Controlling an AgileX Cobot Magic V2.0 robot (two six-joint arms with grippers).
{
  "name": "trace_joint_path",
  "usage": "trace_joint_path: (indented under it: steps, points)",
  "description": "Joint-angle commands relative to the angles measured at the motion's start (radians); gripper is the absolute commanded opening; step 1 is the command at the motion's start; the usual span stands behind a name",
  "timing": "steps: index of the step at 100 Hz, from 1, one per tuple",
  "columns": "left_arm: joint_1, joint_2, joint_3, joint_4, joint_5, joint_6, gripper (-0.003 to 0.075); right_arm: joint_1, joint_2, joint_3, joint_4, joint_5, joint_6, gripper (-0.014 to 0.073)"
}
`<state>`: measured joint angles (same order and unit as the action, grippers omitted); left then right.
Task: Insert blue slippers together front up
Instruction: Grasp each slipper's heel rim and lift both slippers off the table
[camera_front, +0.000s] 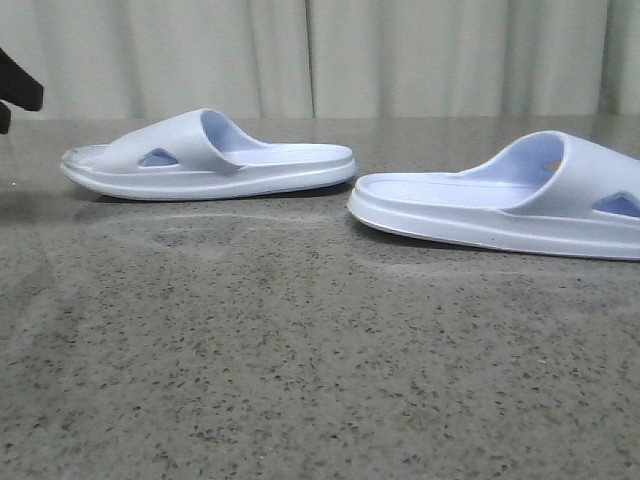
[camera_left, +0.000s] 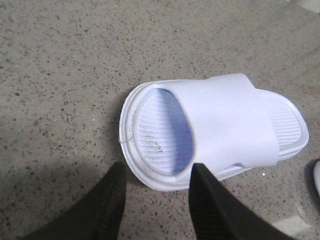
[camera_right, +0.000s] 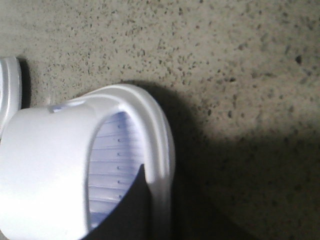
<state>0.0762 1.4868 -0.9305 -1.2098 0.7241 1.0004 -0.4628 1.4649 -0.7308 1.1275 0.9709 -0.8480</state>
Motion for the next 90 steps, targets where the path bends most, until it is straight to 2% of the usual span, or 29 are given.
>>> trace_joint_path:
  steps: [1, 34, 62, 71, 82, 90]
  points:
    - [0.003, 0.038, -0.070, -0.049, 0.037, 0.005, 0.0262, -0.002, -0.020, -0.020, 0.021, 0.015, -0.014, -0.0107]
    - [0.003, 0.228, -0.184, -0.058, 0.122, 0.005, 0.0262, -0.002, -0.020, -0.020, 0.021, 0.011, -0.014, -0.0107]
    - [0.003, 0.296, -0.239, -0.096, 0.241, 0.005, 0.0250, -0.002, -0.020, -0.020, 0.021, 0.011, -0.014, -0.0107]
    - [0.003, 0.304, -0.241, -0.098, 0.282, 0.005, 0.0187, -0.002, -0.020, -0.020, 0.021, 0.011, -0.014, -0.0107]
    - [0.003, 0.304, -0.243, -0.093, 0.308, 0.005, 0.0012, -0.002, -0.020, -0.020, 0.021, 0.011, -0.014, -0.0107]
    - [0.012, 0.304, -0.246, -0.093, 0.351, 0.006, 0.0015, -0.002, -0.020, -0.020, 0.023, 0.011, -0.014, -0.0107]
